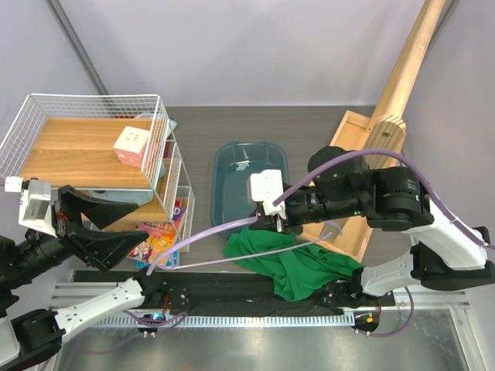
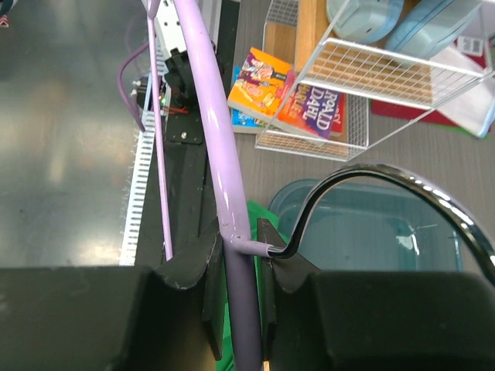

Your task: Remove the tank top from the hanger

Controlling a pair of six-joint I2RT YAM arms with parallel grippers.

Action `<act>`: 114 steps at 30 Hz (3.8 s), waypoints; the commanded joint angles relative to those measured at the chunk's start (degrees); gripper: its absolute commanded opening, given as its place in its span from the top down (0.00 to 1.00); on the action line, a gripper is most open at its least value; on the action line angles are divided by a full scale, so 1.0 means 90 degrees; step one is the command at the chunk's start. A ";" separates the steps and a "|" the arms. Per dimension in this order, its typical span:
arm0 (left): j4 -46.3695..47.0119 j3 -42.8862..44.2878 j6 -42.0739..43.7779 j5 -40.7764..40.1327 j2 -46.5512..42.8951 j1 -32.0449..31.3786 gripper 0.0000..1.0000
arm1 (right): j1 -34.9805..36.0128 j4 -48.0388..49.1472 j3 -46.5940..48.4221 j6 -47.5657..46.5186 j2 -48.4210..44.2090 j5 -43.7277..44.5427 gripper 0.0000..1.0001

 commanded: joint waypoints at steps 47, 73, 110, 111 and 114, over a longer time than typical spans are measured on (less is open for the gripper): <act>-0.0318 -0.0758 -0.0040 0.1413 0.1093 0.0000 1.00 | 0.0048 0.1244 -0.1143 0.1329 -0.1352 0.1350 0.59; 0.0396 0.3028 0.1473 0.0853 0.4966 0.0009 1.00 | 0.0019 0.4565 -0.1730 0.2990 -0.4184 -0.0561 0.00; 0.3686 0.4955 0.0429 0.4428 0.8572 0.0537 1.00 | -0.1309 0.3862 -0.1203 0.3147 -0.4400 -0.0561 0.00; 0.3667 0.4945 0.0409 0.4419 0.8621 0.0527 1.00 | -0.1319 0.3853 -0.1193 0.3147 -0.4400 -0.0561 0.00; 0.3618 0.4828 0.0370 0.4360 0.8690 0.0527 1.00 | -0.1319 0.3853 -0.1193 0.3137 -0.4390 -0.0552 0.00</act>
